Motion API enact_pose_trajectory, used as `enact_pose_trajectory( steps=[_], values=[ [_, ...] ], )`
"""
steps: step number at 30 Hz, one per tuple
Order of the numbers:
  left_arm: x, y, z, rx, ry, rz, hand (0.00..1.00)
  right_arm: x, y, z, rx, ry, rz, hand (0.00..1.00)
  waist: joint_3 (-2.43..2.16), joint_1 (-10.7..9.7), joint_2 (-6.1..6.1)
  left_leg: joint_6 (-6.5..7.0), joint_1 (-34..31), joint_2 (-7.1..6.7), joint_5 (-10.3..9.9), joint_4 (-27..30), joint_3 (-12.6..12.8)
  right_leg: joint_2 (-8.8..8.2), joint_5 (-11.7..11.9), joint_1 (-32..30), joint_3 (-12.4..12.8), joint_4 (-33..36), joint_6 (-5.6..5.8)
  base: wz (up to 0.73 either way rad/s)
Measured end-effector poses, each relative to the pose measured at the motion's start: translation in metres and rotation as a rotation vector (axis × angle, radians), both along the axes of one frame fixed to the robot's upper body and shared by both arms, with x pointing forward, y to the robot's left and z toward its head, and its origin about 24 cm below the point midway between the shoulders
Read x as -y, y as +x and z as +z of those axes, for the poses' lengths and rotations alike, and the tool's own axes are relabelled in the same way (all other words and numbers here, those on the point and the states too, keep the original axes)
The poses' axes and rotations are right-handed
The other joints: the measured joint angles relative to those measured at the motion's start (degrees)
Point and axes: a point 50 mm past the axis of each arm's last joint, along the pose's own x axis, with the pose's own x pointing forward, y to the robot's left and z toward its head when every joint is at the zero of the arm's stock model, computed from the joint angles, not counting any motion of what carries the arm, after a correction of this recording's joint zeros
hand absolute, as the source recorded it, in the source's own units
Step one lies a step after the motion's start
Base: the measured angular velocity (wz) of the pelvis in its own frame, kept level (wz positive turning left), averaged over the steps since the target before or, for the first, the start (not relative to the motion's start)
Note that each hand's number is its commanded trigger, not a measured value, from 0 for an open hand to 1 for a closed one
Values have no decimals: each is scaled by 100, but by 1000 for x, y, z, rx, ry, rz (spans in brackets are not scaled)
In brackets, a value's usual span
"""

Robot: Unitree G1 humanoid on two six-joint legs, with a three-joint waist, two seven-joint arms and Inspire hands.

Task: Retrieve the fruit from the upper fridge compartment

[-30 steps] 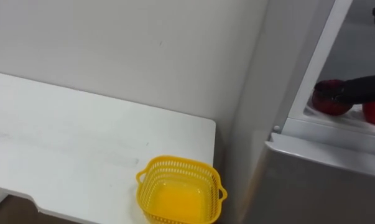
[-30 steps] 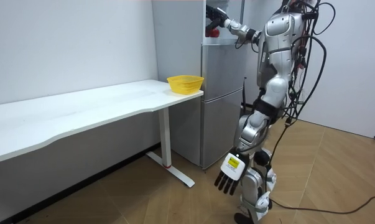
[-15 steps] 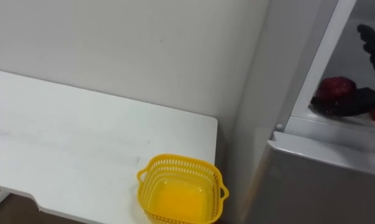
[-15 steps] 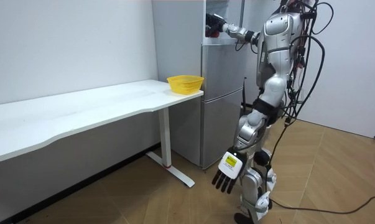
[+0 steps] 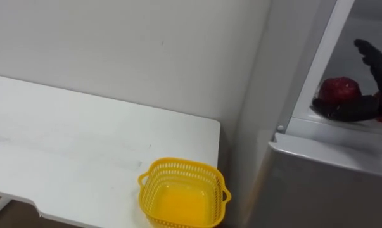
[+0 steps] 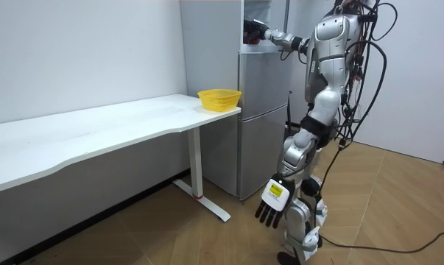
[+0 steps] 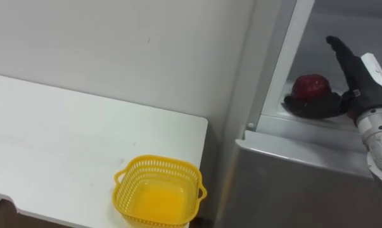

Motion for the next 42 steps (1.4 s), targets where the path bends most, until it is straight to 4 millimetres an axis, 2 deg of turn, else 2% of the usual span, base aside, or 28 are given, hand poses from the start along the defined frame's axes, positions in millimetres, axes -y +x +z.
enact_pose_trajectory(
  steps=[11,19,30,31,32,33,34,35,42],
  values=[
    [0,-1,-1,-8,-4,4,0,4,5,-7,-71,1,2,0,-23,20,-45,-4,9,2,1,-1,15,5,8,5,1,10,-13,0],
    [2,-3,-3,-28,-9,1,0,4,7,-14,-118,7,15,0,23,18,-157,-5,28,6,0,-2,-2,8,12,17,0,4,-15,0],
    [-2,-4,-1,-54,-13,-28,0,5,8,-23,-182,10,48,0,29,47,-149,-7,186,15,-2,-129,-1,18,16,135,5,-2,-17,-1],
    [-2,-3,-1,-59,-13,-29,0,4,8,-23,-189,15,55,6,29,20,-149,-7,183,13,-2,-125,-6,16,16,137,1,-3,-17,0],
    [-2,-4,-1,-61,-13,-28,0,4,8,-24,-194,16,60,42,29,15,-149,-7,178,13,-2,-120,-13,16,16,138,-5,-4,-17,0],
    [-3,-4,-1,-64,-16,-28,0,3,8,-23,-202,16,68,55,28,9,-148,-8,176,13,-2,-104,-16,16,16,138,-8,-5,-17,0],
    [-3,-3,-1,-66,-21,-30,0,3,8,-23,-208,17,72,82,27,8,-146,-8,177,15,-3,-89,-19,18,16,141,-10,-6,-17,0],
    [-4,-3,-1,-69,-22,-33,0,3,9,-22,-209,17,74,100,26,8,-144,-8,177,15,-2,-88,-21,18,16,142,-12,-5,-17,0],
    [-4,-5,-1,-92,-21,-25,0,7,13,-20,-236,40,65,100,6,6,-109,-8,212,15,-2,-80,-54,18,16,187,-22,-13,-17,1]
  ],
)
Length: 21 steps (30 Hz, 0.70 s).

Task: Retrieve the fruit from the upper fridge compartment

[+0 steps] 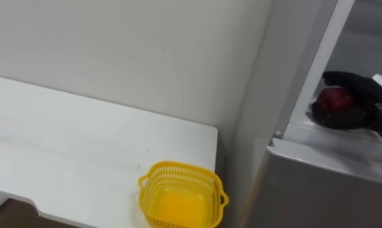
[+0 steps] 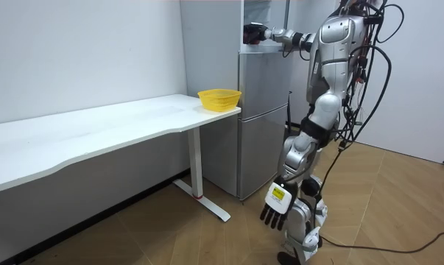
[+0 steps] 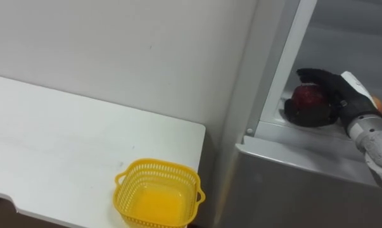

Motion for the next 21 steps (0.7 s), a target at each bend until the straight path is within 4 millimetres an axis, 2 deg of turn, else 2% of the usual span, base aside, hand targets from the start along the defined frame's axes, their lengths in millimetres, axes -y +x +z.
enact_pose_trajectory(
  steps=[5,10,21],
  values=[
    [0,1,0,-2,0,-6,0,3,1,-3,-21,24,-5,100,-4,19,12,0,8,0,0,0,-35,5,0,15,-15,-8,0,2],
    [1,2,0,0,0,-10,0,7,-1,0,-23,-23,-23,100,0,132,37,0,18,2,0,-3,-50,9,0,26,-17,-9,0,0],
    [1,5,0,4,-1,-19,0,4,0,3,-4,-40,-6,100,17,139,65,-1,54,4,0,-46,-56,18,-1,36,-3,-8,-1,-1]
  ],
)
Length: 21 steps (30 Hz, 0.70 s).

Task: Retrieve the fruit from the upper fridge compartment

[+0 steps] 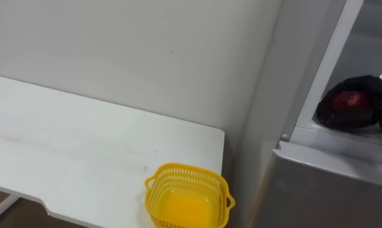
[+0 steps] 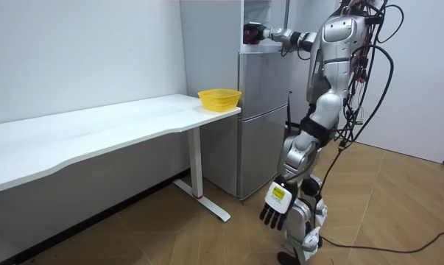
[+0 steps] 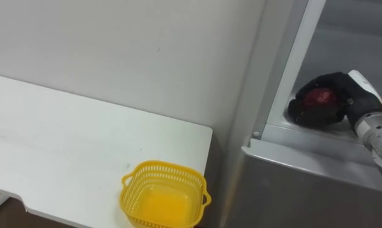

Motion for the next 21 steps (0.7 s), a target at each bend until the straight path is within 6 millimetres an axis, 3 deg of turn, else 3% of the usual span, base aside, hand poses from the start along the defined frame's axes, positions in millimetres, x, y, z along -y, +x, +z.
enact_pose_trajectory(
  steps=[21],
  values=[
    [-1,1,1,7,-2,-8,0,-9,1,-3,6,-26,4,100,-43,15,-71,1,44,0,1,-1,58,17,0,0,112,10,-1,-1]
  ],
)
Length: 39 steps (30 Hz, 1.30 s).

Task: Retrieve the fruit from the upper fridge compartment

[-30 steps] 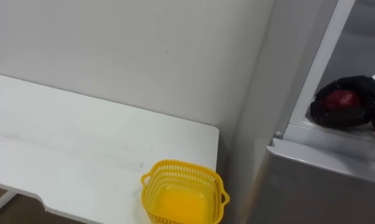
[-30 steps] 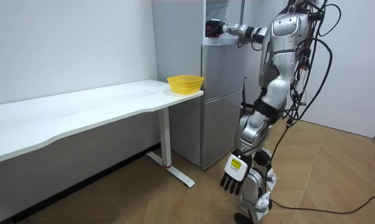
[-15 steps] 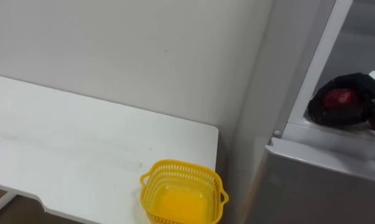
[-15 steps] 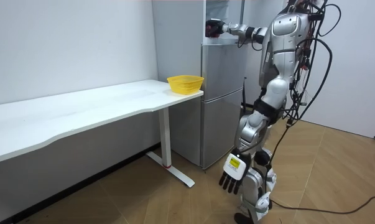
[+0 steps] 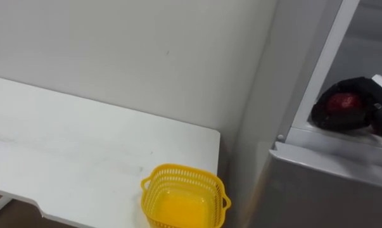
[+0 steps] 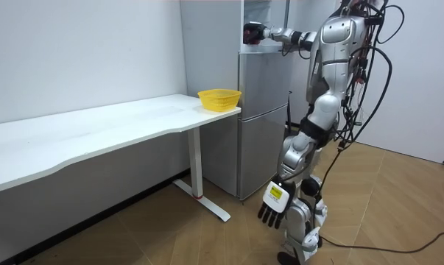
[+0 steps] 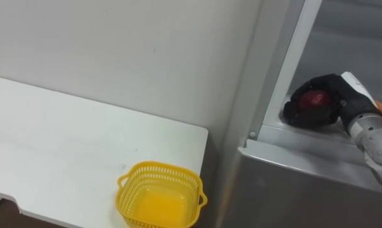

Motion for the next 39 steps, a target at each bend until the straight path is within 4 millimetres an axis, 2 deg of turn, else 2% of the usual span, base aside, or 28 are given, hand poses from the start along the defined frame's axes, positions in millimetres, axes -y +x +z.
enact_pose_trajectory(
  steps=[6,13,20,22,25,32,37,39],
  values=[
    [0,1,0,23,5,-8,0,-23,-10,13,102,-70,69,100,26,-93,52,-1,-92,1,0,-53,67,8,4,-115,44,5,-6,-5],
    [-3,2,3,57,11,4,0,-39,-30,25,195,-158,120,100,-9,-196,232,-1,-82,3,7,-4,80,7,3,-124,84,-2,-5,-5],
    [-2,-8,1,45,24,13,0,-54,-47,35,273,-247,157,100,-17,-336,245,-5,-3,43,10,-89,81,29,3,-104,108,-3,-5,-6],
    [-1,-10,1,49,22,15,0,-59,-55,37,312,-278,158,100,-16,-351,247,-5,14,55,10,-95,104,47,3,-105,212,-4,-5,-9],
    [-2,-14,1,48,19,29,0,-72,-71,47,403,-275,205,100,-13,-423,252,-5,18,76,10,-95,107,70,3,-105,217,-7,-5,-5],
    [3,-17,-2,55,16,33,0,-85,-89,53,494,-265,235,100,-1,-530,279,-25,56,111,21,-107,135,104,3,-84,226,-10,-5,-4],
    [3,-21,-2,59,34,34,0,-115,-123,62,676,-234,405,100,39,-539,354,-35,112,125,27,-103,127,104,2,26,228,-14,-5,18],
    [4,-23,-3,59,42,33,0,-121,-129,63,715,-208,447,100,32,-520,342,-35,135,124,27,-104,113,100,2,61,227,-11,-5,15]
  ],
)
